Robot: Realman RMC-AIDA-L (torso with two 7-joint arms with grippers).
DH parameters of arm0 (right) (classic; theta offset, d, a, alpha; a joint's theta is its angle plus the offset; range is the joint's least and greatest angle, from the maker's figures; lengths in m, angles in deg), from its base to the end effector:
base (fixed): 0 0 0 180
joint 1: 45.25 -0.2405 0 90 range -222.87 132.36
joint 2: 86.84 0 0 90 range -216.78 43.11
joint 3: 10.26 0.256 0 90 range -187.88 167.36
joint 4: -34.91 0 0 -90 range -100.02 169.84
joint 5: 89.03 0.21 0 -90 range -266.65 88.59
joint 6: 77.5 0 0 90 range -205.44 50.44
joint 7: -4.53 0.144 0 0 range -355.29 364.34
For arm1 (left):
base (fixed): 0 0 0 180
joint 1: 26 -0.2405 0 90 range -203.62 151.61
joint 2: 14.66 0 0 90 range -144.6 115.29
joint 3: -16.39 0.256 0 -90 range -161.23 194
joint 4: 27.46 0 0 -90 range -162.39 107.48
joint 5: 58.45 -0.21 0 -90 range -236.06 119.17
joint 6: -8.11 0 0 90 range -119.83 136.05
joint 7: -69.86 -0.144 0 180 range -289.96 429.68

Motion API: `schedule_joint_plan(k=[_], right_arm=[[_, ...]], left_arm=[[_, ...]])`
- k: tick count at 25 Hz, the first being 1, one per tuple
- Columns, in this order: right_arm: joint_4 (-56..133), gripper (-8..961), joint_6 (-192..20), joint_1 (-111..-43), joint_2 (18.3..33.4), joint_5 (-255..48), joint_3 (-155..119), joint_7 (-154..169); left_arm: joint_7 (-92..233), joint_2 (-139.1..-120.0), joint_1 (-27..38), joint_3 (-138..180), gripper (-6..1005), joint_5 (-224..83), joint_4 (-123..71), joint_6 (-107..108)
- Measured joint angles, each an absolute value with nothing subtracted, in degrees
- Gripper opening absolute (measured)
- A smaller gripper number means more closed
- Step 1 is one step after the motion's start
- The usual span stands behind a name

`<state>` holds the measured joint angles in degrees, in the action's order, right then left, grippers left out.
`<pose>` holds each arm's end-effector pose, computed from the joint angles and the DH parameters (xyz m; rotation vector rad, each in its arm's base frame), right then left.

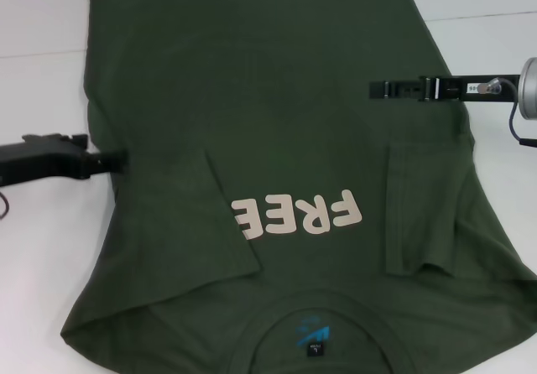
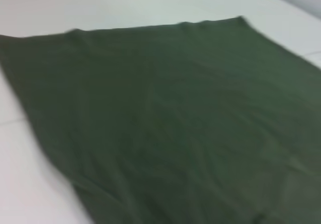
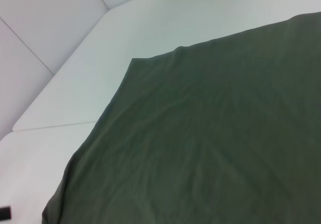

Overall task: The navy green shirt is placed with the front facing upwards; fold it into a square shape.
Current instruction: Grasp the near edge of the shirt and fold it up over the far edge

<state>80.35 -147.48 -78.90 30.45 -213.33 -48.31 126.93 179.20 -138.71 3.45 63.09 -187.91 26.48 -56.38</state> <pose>0.2837 0.3918 0.0454 -2.1846 1.3708 0.5298 -0.2749 0.3774 0.0069 -2.3472 -0.9878 -0.2688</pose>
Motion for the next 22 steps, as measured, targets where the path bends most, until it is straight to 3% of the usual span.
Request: schedule_joint_plan(k=[7, 22], right_arm=[[80.1, 898, -150.5, -76.8, 29.79, -208.2, -47.3, 123.4], [75.6, 882, -168.6, -69.0, 24.71, -202.4, -40.1, 118.3]], left_arm=[[171.6, -138.59, 0.8, 56.9, 784, -182.6, 26.6, -69.1], [163.9, -138.05, -5.6, 48.1, 785, -180.5, 27.2, -92.1]])
